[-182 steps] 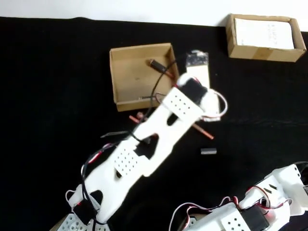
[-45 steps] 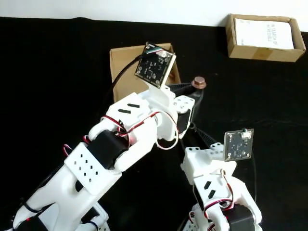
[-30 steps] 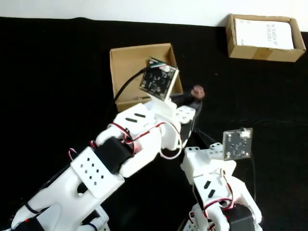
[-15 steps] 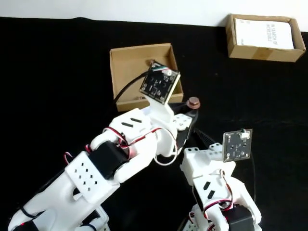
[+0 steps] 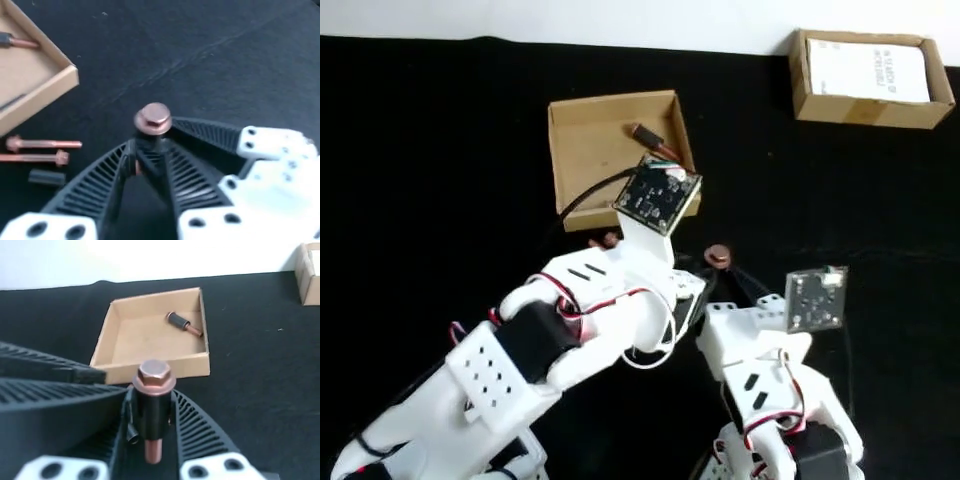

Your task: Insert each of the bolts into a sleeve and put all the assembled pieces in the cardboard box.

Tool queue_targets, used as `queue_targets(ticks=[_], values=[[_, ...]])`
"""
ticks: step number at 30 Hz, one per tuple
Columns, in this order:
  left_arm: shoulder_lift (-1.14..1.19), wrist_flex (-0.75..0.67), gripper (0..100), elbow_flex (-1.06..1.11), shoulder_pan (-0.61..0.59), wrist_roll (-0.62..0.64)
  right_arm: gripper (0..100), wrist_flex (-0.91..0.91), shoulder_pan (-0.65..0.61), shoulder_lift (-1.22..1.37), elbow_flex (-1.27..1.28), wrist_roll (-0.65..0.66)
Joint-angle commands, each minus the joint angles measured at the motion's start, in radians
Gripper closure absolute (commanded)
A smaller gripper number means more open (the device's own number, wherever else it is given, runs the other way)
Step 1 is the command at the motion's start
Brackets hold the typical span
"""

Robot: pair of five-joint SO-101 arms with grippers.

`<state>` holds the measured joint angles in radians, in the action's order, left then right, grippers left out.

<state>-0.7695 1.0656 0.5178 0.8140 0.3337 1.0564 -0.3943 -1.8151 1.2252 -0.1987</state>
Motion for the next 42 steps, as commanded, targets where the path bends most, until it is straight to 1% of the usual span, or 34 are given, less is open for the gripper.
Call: queue_targets(ticks=[1, 3, 8, 10, 12, 14, 16, 18, 22, 26, 28, 30, 32, 34, 37, 42], values=[[-0.007, 0.037, 79, -0.024, 0.018, 0.006, 99.2, -0.033, 0.015, -0.005, -0.012, 0.005], [-0.016, 0.038, 79, -0.024, 0.015, 0.003, 99.2, -0.033, 0.044, -0.001, -0.012, 0.005], [-0.154, 0.038, 80, -0.024, -0.062, -0.002, 99.2, -0.042, 0.108, 0.001, -0.012, 0.005], [-0.228, 0.037, 84, -0.024, -0.119, -0.003, 99.2, -0.070, 0.148, 0.004, -0.018, 0.002], [-0.294, 0.034, 92, -0.013, -0.182, -0.055, 99.2, -0.088, 0.188, 0.031, -0.058, -0.054], [-0.354, 0.032, 100, 0.013, -0.252, -0.115, 99.2, -0.088, 0.208, 0.117, -0.133, -0.127], [-0.417, 0.032, 98, 0.050, -0.331, -0.138, 99.2, -0.090, 0.217, 0.248, -0.236, -0.189], [-0.489, 0.032, 98, 0.097, -0.417, -0.140, 99.2, -0.090, 0.217, 0.395, -0.357, -0.232], [-0.651, 0.032, 98, 0.237, -0.562, -0.143, 99.2, -0.090, 0.196, 0.704, -0.587, -0.235], [-0.855, 0.032, 98, 0.409, -0.700, -0.143, 99.2, -0.084, 0.105, 0.980, -0.734, -0.101], [-0.967, 0.031, 98, 0.492, -0.779, -0.143, 99.2, -0.088, 0.061, 1.093, -0.799, -0.006], [-1.058, 0.017, 98, 0.564, -0.881, -0.143, 99.2, -0.088, 0.027, 1.199, -0.878, 0.098], [-1.058, 0.012, 98, 0.598, -0.986, -0.138, 99.2, -0.088, -0.002, 1.291, -0.952, 0.216], [-1.035, 0.014, 98, 0.622, -1.059, -0.137, 99.2, -0.087, -0.024, 1.380, -1.012, 0.356], [-1.044, 0.012, 98, 0.677, -1.087, -0.137, 99.2, -0.090, -0.042, 1.517, -1.070, 0.525], [-1.044, 0.012, 98, 0.799, -1.093, -0.135, 99.2, -0.111, -0.070, 1.736, -1.182, 0.720]])
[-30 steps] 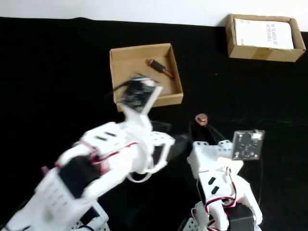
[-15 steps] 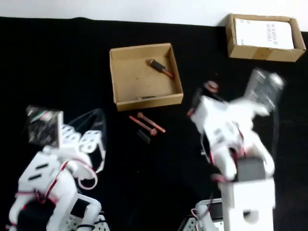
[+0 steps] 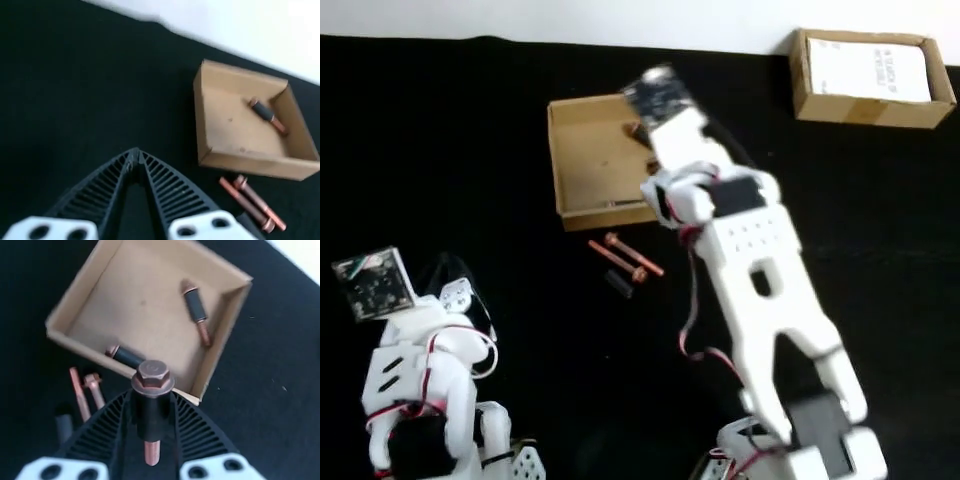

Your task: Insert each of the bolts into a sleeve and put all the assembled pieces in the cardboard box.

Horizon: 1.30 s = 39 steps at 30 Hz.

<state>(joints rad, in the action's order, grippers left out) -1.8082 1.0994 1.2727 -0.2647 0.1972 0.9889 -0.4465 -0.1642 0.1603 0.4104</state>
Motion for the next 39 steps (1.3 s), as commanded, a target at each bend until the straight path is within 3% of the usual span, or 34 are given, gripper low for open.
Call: queue_targets(ticks=[1, 9, 15, 23, 26, 30, 35, 39], values=[[-0.005, -0.018, 98, 0.062, -0.019, 0.002, 99.2, -0.071, -0.019, 0.127, -0.143, 0.149], [-0.008, -0.025, 98, 0.202, -0.119, 0.015, 99.2, -0.217, -0.031, 0.418, -0.400, 0.482], [-0.008, -0.120, 98, 0.380, -0.120, 0.196, 99.2, -0.214, -0.039, 0.601, -0.510, 0.608], [-0.010, -0.187, 98, 0.423, -0.137, 0.244, 98.9, -0.091, -0.054, 0.731, -0.519, 0.601], [-0.010, -0.187, 98, 0.423, -0.137, 0.244, 94.0, -0.048, -0.054, 0.753, -0.519, 0.595], [-0.010, -0.187, 98, 0.423, -0.137, 0.244, 83.6, -0.018, -0.061, 0.750, -0.522, 0.462], [-0.008, -0.187, 98, 0.423, -0.137, 0.242, 84.4, 0.143, -0.071, 0.684, -0.624, 0.331], [-0.007, -0.187, 98, 0.423, -0.137, 0.242, 86.1, 0.409, -0.059, 0.578, -0.704, 0.229]])
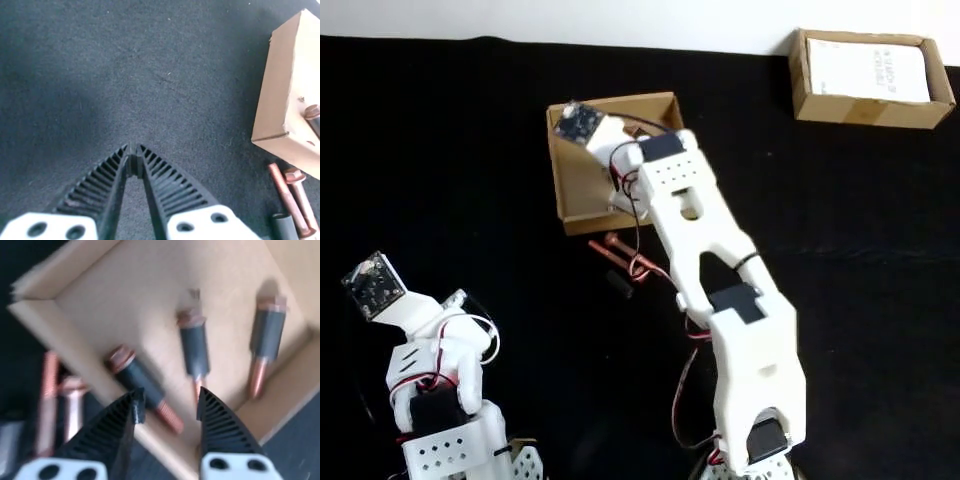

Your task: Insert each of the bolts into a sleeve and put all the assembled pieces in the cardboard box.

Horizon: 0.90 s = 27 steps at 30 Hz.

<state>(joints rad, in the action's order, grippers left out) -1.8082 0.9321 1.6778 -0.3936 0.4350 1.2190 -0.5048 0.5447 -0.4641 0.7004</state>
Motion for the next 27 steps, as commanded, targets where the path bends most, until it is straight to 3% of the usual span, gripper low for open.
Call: queue_targets(ticks=[1, 6, 18, 27], values=[[-0.007, -0.020, 98, 0.018, -0.008, 0.005, 86.1, 0.263, 0.007, -0.163, -0.091, -0.081], [-0.007, -0.018, 97, 0.018, -0.008, 0.005, 86.1, 0.549, 0.015, -0.318, -0.088, -0.098], [-0.010, 0.014, 97, 0.018, 0.024, 0.003, 86.1, 0.536, 0.068, -0.765, 0.621, 0.003], [-0.005, 0.012, 97, 0.018, 0.054, 0.003, 86.1, 0.297, 0.280, -0.849, 0.877, 0.005]])
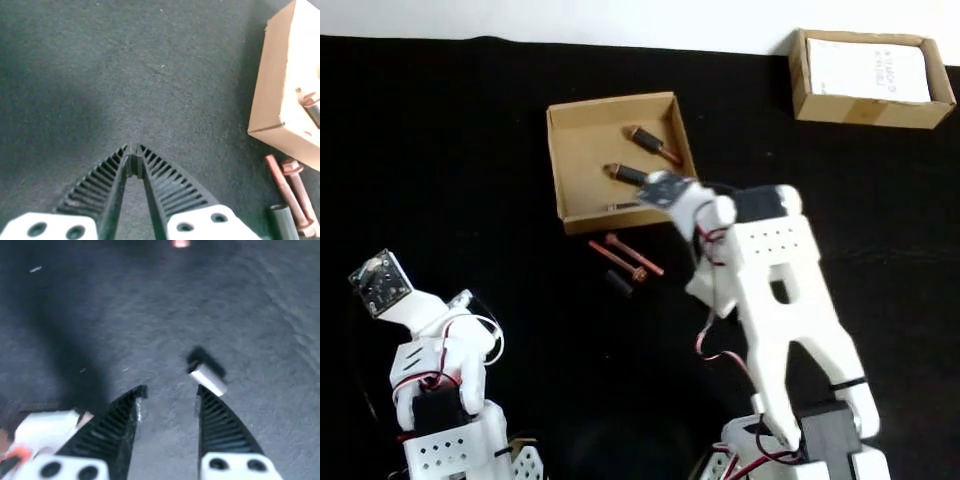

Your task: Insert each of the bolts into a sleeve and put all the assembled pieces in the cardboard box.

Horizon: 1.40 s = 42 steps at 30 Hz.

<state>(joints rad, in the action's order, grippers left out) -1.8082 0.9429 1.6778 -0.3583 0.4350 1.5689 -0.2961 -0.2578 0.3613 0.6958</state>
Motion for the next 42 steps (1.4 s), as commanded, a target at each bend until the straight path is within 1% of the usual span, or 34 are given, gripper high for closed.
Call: queue_targets(ticks=[1, 3, 6, 9, 12, 16, 19, 24, 30, 33, 36, 40, 42], values=[[-0.005, 0.002, 97, 0.018, 0.019, 0.003, 86.1, -0.076, 0.091, -0.048, 0.081, 0.011], [-0.004, 0.002, 97, 0.018, 0.019, 0.003, 86.1, -0.122, 0.127, -0.053, 0.151, 0.058], [-0.004, 0.002, 97, 0.018, 0.019, 0.003, 86.1, -0.214, 0.177, -0.053, 0.254, 0.186], [-0.004, 0.002, 97, 0.018, 0.018, 0.003, 86.1, -0.332, 0.219, -0.045, 0.311, 0.276], [-0.004, 0.003, 97, 0.018, 0.016, 0.003, 86.1, -0.438, 0.229, -0.044, 0.338, 0.359], [-0.004, 0.005, 97, 0.018, 0.016, 0.003, 86.1, -0.530, 0.231, 0.004, 0.341, 0.453], [-0.004, 0.005, 97, 0.018, 0.015, 0.003, 86.1, -0.555, 0.236, 0.088, 0.329, 0.480], [-0.004, 0.006, 97, 0.018, 0.015, 0.003, 85.8, -0.547, 0.232, 0.206, 0.288, 0.480], [-0.004, 0.006, 97, 0.018, 0.015, -0.005, 85.5, -0.542, 0.213, 0.229, 0.280, 0.480], [-0.002, 0.015, 97, 0.018, 0.015, -0.071, 80.7, -0.443, 0.205, 0.196, 0.203, 0.480], [-0.002, 0.023, 97, 0.018, 0.015, -0.081, 76.5, -0.251, 0.200, 0.162, 0.074, 0.480], [-0.002, 0.021, 97, 0.018, 0.015, -0.083, 76.4, 0.054, 0.200, 0.136, -0.082, 0.471], [-0.002, 0.021, 97, 0.018, 0.015, -0.084, 76.4, 0.163, 0.205, 0.122, -0.130, 0.427]])
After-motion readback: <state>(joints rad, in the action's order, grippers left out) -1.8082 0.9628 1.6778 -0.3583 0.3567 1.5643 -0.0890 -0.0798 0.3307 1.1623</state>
